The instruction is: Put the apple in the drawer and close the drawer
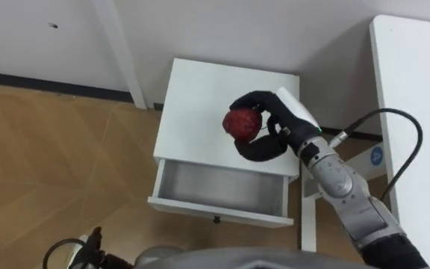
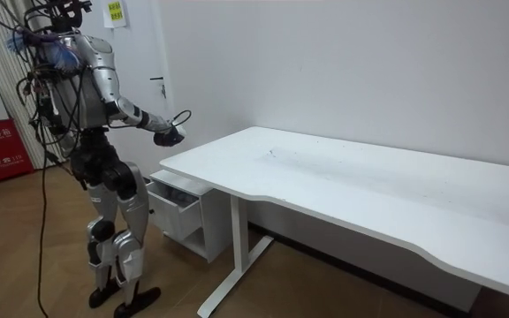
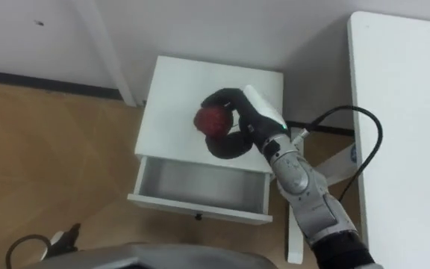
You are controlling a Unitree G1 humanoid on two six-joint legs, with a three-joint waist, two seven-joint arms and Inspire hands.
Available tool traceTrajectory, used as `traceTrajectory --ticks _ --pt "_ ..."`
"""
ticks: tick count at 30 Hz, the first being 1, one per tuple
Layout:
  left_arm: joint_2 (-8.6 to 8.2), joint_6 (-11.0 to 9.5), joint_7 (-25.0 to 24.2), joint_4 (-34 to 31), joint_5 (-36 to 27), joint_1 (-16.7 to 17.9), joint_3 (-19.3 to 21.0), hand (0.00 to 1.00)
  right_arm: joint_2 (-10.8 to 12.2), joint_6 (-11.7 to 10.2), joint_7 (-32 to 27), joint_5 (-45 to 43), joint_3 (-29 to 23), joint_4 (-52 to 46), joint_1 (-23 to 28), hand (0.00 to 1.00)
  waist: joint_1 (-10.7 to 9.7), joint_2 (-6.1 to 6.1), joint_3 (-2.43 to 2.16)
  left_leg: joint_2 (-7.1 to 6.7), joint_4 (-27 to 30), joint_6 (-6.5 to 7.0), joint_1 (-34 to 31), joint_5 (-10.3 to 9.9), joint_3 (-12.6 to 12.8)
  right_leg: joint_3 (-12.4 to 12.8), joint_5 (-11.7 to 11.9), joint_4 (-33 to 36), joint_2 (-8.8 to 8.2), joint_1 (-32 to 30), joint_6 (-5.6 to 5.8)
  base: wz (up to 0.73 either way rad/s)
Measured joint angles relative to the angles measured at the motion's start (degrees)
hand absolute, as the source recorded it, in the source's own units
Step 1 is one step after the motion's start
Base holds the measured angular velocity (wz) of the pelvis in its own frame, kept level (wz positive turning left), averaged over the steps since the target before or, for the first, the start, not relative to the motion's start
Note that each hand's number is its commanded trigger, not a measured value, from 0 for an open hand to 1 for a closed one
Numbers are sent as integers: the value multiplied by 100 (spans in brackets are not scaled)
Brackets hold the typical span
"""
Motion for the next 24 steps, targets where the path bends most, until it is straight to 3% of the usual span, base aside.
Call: traceTrajectory --ticks 5,13,14,15,18,24 --pt "-5 1 -4 3 4 -108 -1 0 -66 173 313 -84 59 193 93 100 -15 -14 11 1 -3 0 -32 0 -43 -1 0 -10 4 -17 0 0" --pt "-3 3 -3 9 -2 -132 -6 0 -124 227 498 -231 71 207 182 100 -26 -61 25 1 -4 0 -34 0 -206 -1 0 -7 15 -14 0 2" --pt "-4 4 -4 8 -4 -133 -20 0 -124 227 499 -232 71 244 183 33 -25 -67 24 1 -5 0 -33 0 -206 0 0 -5 15 -14 0 0" --pt "-4 4 -4 8 -3 -133 -30 0 -124 228 504 -232 71 264 183 0 -24 -70 24 1 -5 0 -33 0 -206 1 0 -5 14 -14 0 0" --pt "-7 4 -12 7 0 -141 -33 0 -124 232 593 -260 71 338 188 0 -23 -76 24 1 -8 0 -20 0 -229 1 0 8 16 -14 0 0" --pt "-4 7 -51 -13 4 -137 -97 0 -126 232 623 -417 71 357 195 0 -43 -31 50 29 -10 -1 119 1 -793 -95 -3 301 39 -17 4 -1"
